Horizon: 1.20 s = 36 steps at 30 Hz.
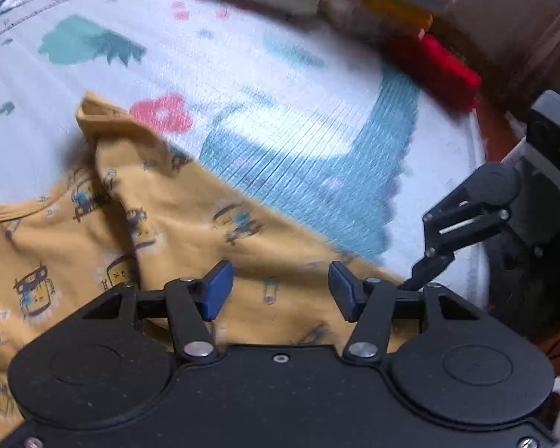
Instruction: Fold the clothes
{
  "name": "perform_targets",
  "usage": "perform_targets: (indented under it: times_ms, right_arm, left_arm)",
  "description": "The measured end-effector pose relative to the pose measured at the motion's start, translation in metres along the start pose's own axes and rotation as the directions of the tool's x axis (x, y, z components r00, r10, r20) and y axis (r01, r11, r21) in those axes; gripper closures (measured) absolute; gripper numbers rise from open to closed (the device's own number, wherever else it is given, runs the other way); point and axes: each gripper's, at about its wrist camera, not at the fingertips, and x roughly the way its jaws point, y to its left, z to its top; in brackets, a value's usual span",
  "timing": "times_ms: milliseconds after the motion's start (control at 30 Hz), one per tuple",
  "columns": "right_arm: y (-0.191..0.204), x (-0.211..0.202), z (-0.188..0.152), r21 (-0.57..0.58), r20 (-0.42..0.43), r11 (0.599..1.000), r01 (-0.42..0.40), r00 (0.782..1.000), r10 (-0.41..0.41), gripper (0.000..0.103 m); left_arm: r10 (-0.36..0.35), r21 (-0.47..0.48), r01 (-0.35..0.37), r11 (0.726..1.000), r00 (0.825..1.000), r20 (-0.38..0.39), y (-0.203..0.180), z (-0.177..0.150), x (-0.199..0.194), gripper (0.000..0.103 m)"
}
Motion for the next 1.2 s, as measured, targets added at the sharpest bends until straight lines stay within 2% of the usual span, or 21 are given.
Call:
perform_targets:
  times_ms: [67, 100, 167, 233, 300, 400, 467, 533, 600, 633, 733, 800, 867, 933, 1000, 1067, 1133, 1200]
  right_arm:
    - [0.007, 0.000, -0.001, -0.064, 0.000, 0.998, 0.020, 1.000, -0.020, 0.056]
    - [0.011, 0.001, -0.002, -0.096, 0.001, 0.995, 0.030, 1.000, -0.030, 0.056]
    - [0.013, -0.002, 0.001, -0.094, -0.008, 0.995, 0.012, 1.000, -0.013, 0.056]
    - [0.014, -0.007, 0.001, -0.086, 0.006, 0.996, -0.012, 1.000, 0.013, 0.056]
    - [0.018, -0.009, 0.008, -0.094, -0.003, 0.995, -0.029, 1.000, 0.029, 0.056]
    - [0.036, -0.020, 0.033, -0.201, -0.081, 0.977, -0.071, 0.995, 0.055, 0.056]
    - [0.052, -0.028, 0.057, -0.290, -0.149, 0.954, -0.080, 0.988, 0.038, 0.056]
    - [0.070, -0.032, 0.082, -0.349, -0.204, 0.934, -0.083, 0.979, 0.011, 0.055]
    - [0.088, -0.025, 0.102, -0.380, -0.246, 0.921, -0.088, 0.969, -0.009, 0.049]
    - [0.098, -0.014, 0.104, -0.375, -0.266, 0.923, -0.084, 0.964, -0.021, 0.045]
    - [0.128, 0.019, 0.111, -0.360, -0.328, 0.930, -0.070, 0.943, -0.056, 0.038]
    - [0.140, 0.046, 0.100, -0.278, -0.380, 0.960, -0.029, 0.922, -0.082, 0.039]
    - [0.151, 0.068, 0.086, -0.247, -0.373, 0.968, 0.036, 0.919, -0.129, 0.041]
    - [0.164, 0.083, 0.080, -0.215, -0.297, 0.965, 0.153, 0.931, -0.214, 0.041]
    - [0.177, 0.098, 0.074, -0.174, -0.223, 0.948, 0.265, 0.927, -0.300, 0.041]
    - [0.187, 0.102, 0.069, -0.144, -0.158, 0.918, 0.369, 0.907, -0.390, 0.041]
    - [0.194, 0.114, 0.061, -0.118, -0.179, 0.890, 0.440, 0.872, -0.455, 0.041]
    - [0.201, 0.124, 0.052, -0.086, -0.184, 0.872, 0.482, 0.852, -0.489, 0.041]
  left_arm:
    - [0.013, 0.078, -0.012, 0.997, 1.000, -0.017, -0.005, 0.005, 0.002, 0.047]
    - [0.014, 0.083, -0.011, 0.996, 0.999, -0.036, -0.007, 0.008, 0.000, 0.047]
    - [-0.010, 0.041, 0.010, 0.999, 1.000, -0.012, 0.004, 0.012, -0.019, 0.047]
    - [0.037, 0.013, -0.037, 0.999, 0.999, 0.009, 0.023, 0.011, -0.042, 0.047]
    - [0.118, -0.020, -0.118, 0.993, 0.993, 0.012, 0.048, 0.005, -0.064, 0.047]
    - [0.213, -0.155, -0.210, 0.965, 0.977, 0.000, 0.097, -0.005, -0.092, 0.047]
    - [0.256, -0.257, -0.251, 0.933, 0.967, -0.012, 0.126, -0.011, -0.103, 0.047]
    - [0.279, -0.358, -0.268, 0.894, 0.960, -0.021, 0.153, -0.015, -0.108, 0.047]
    - [0.282, -0.436, -0.259, 0.862, 0.959, -0.011, 0.168, -0.017, -0.109, 0.047]
    - [0.269, -0.456, -0.240, 0.857, 0.963, -0.002, 0.173, -0.016, -0.109, 0.047]
    - [0.249, -0.446, -0.216, 0.868, 0.968, 0.015, 0.175, -0.013, -0.107, 0.047]
    - [0.244, -0.424, -0.211, 0.881, 0.969, 0.025, 0.174, -0.012, -0.105, 0.047]
    - [0.241, -0.395, -0.209, 0.895, 0.970, 0.034, 0.173, -0.011, -0.104, 0.047]
    - [0.241, -0.392, -0.204, 0.897, 0.969, 0.046, 0.174, -0.014, -0.106, 0.047]
    - [0.240, -0.428, -0.192, 0.883, 0.969, 0.061, 0.180, -0.019, -0.106, 0.047]
    - [0.232, -0.453, -0.181, 0.873, 0.971, 0.059, 0.182, -0.020, -0.105, 0.047]
    - [0.232, -0.451, -0.193, 0.872, 0.972, 0.034, 0.183, -0.016, -0.106, 0.047]
    - [0.239, -0.430, -0.219, 0.876, 0.971, -0.009, 0.183, -0.008, -0.108, 0.047]
